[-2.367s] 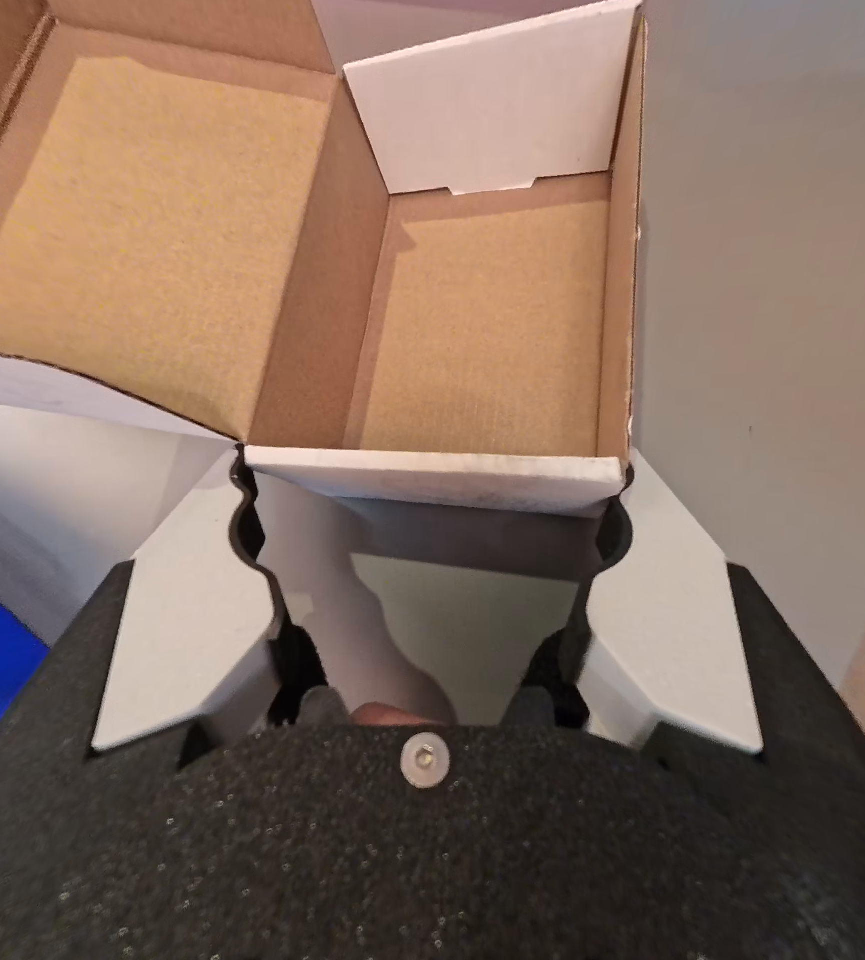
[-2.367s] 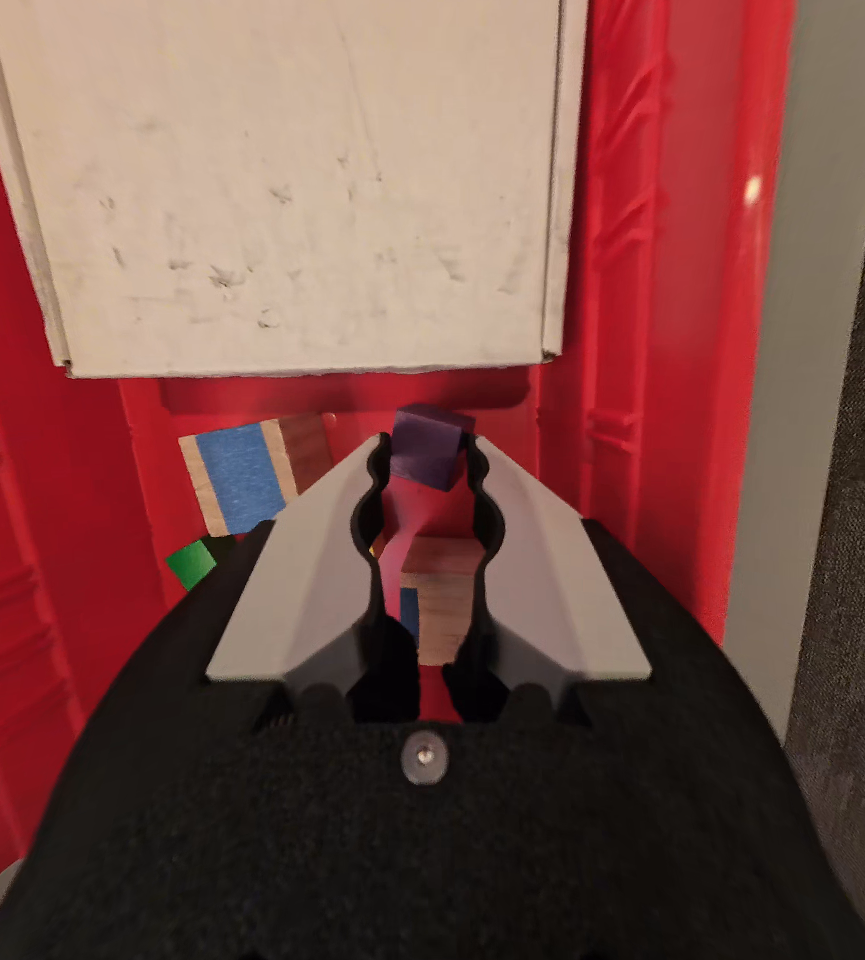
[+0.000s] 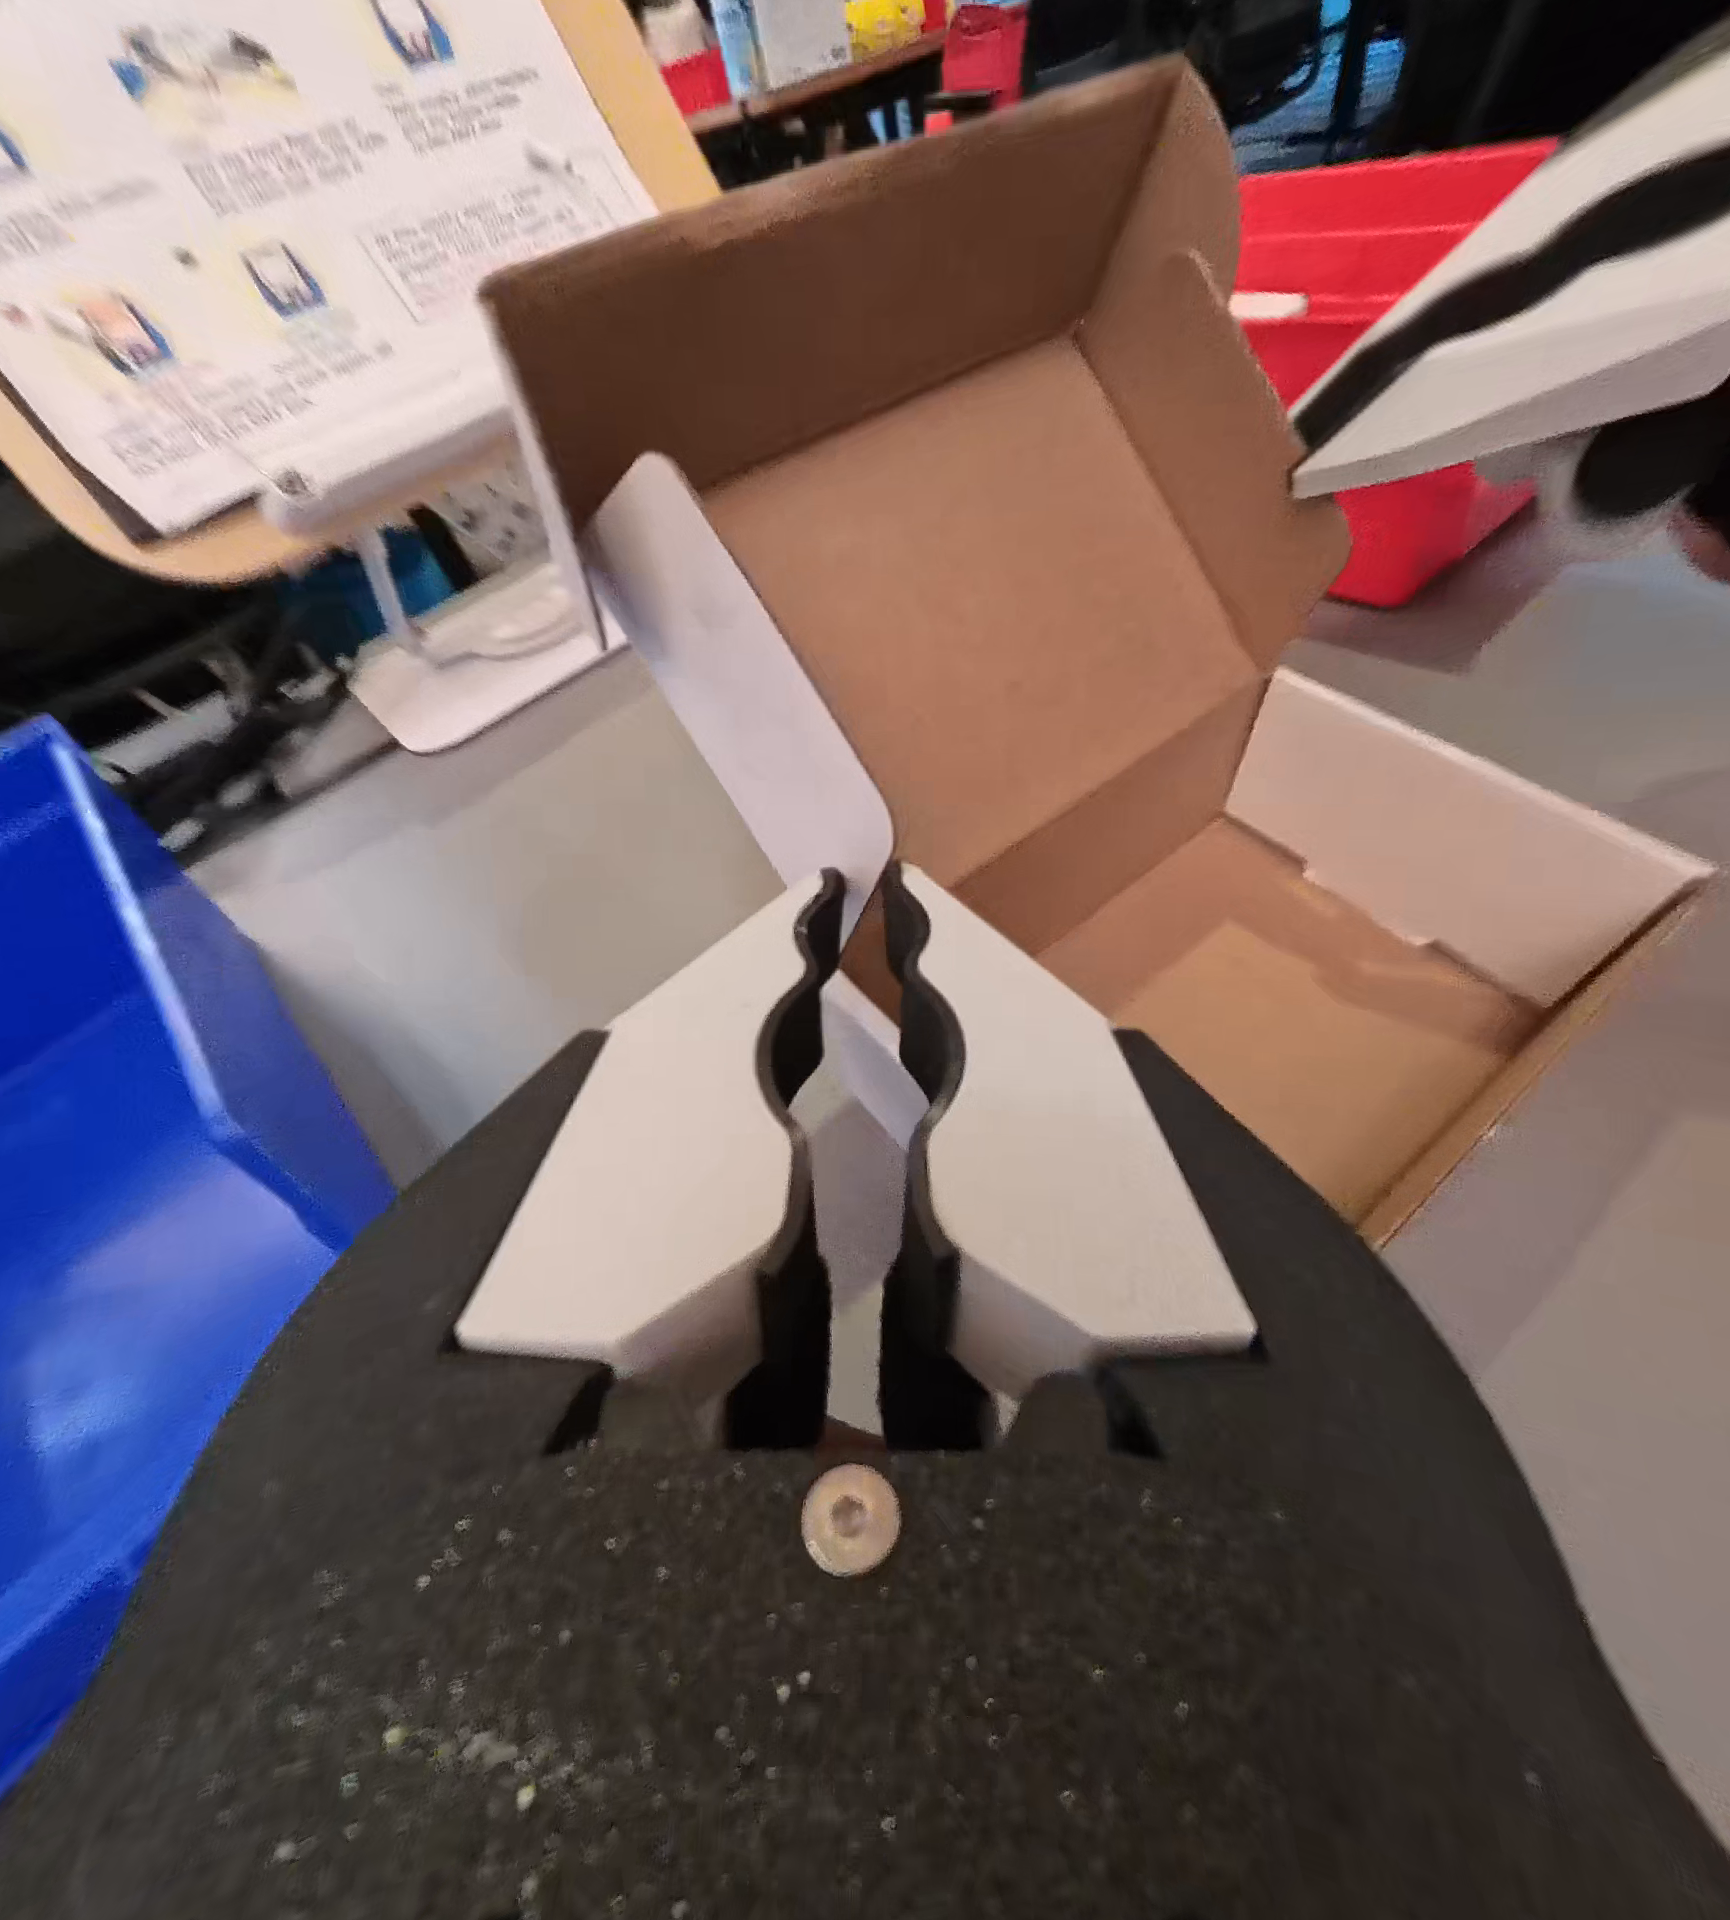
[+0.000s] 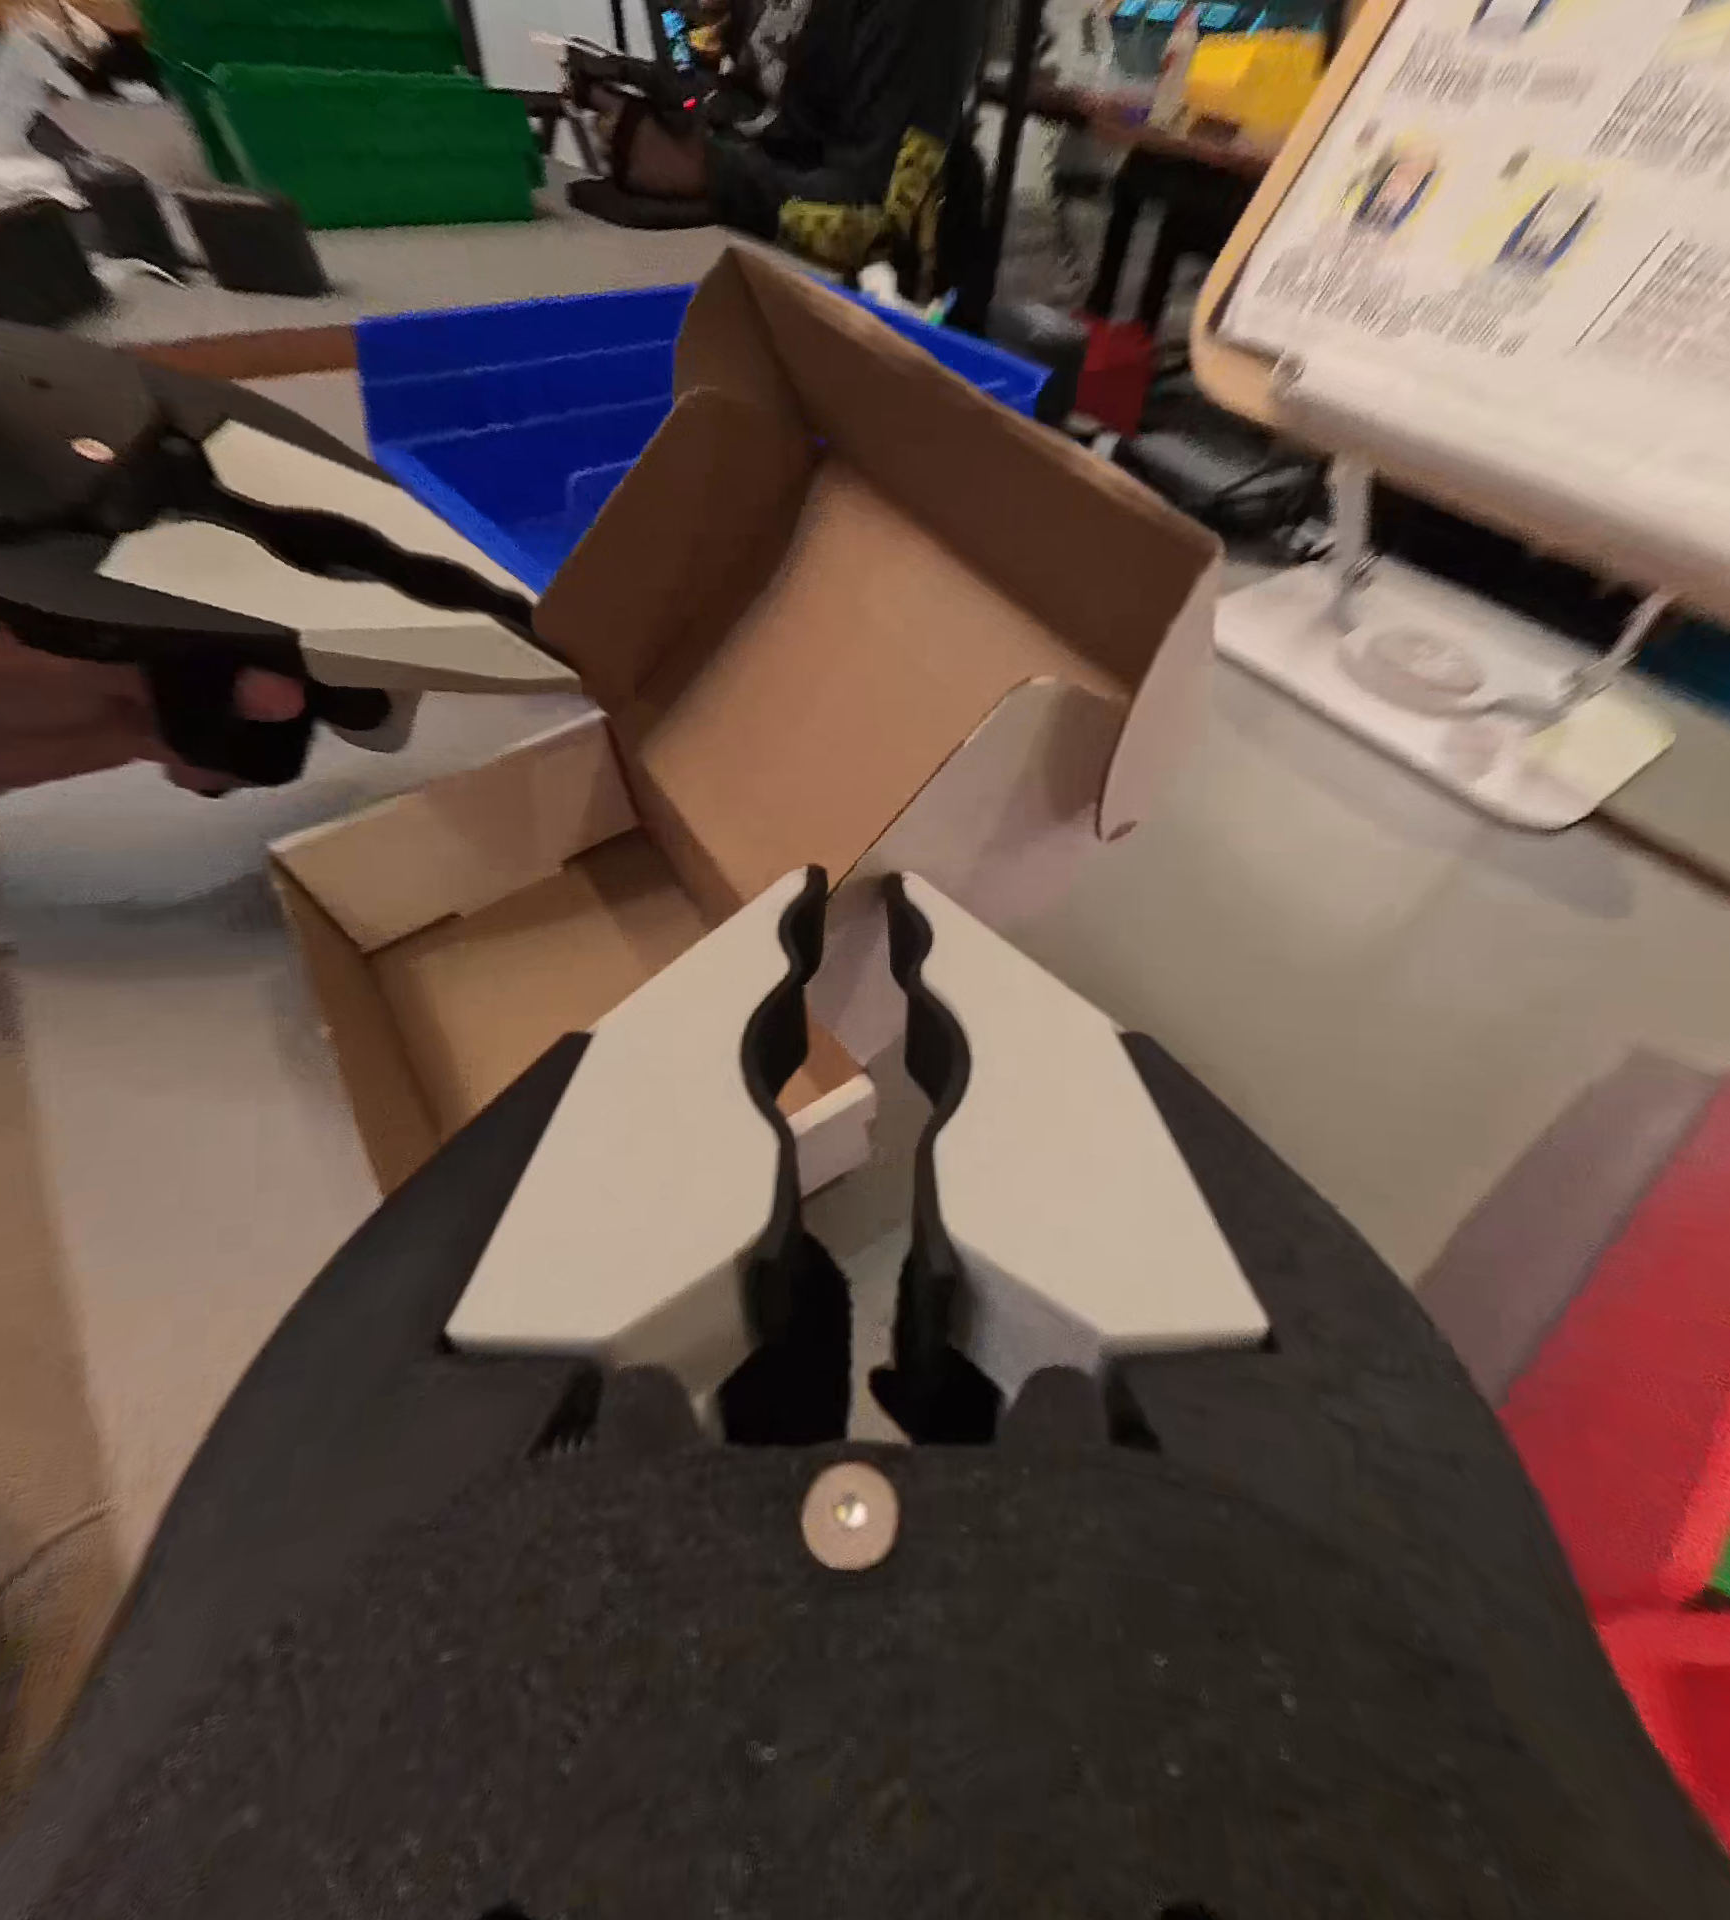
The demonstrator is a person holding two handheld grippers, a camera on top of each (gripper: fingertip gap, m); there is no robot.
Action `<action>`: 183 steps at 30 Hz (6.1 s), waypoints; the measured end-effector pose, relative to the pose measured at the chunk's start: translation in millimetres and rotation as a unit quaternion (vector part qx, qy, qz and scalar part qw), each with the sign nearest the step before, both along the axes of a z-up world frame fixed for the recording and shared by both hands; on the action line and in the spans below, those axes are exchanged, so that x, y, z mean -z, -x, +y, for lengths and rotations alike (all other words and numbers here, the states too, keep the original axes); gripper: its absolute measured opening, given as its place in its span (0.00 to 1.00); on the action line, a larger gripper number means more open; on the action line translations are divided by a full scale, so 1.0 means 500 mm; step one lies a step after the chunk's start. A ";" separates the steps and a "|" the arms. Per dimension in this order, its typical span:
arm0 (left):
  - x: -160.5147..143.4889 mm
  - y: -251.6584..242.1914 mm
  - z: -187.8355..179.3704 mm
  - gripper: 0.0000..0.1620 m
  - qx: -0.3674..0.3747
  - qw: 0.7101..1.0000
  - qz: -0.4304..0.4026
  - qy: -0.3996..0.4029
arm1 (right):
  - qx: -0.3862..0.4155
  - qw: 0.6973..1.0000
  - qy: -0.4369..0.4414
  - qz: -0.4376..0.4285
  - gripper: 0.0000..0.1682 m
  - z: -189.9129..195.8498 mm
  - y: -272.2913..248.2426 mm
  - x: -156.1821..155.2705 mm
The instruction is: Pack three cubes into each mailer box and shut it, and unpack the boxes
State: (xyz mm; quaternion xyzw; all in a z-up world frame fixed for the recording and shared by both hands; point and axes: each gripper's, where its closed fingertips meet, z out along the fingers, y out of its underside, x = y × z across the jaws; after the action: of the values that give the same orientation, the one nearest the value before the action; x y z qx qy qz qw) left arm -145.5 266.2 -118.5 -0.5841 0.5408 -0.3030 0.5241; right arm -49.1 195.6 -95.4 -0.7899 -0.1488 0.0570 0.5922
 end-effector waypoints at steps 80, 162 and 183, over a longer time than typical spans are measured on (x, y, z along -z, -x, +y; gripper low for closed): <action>0.032 0.102 -0.121 0.14 -0.141 0.987 0.076 0.021 | 0.209 0.975 0.074 0.015 0.16 -0.101 0.037 0.044; 0.090 0.110 -0.182 0.00 0.050 0.978 0.172 0.110 | 0.028 0.980 0.194 -0.024 0.00 -0.129 0.116 0.136; 0.130 0.165 -0.217 0.44 0.124 0.918 0.170 0.335 | -0.082 0.967 0.205 0.126 0.57 -0.185 0.142 0.171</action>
State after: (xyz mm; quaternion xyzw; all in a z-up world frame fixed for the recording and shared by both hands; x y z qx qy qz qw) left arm -227.8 157.5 -183.4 -0.6963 0.5565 -0.4257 0.1559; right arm -120.1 103.3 -180.8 -0.8662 -0.1223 0.2337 0.4245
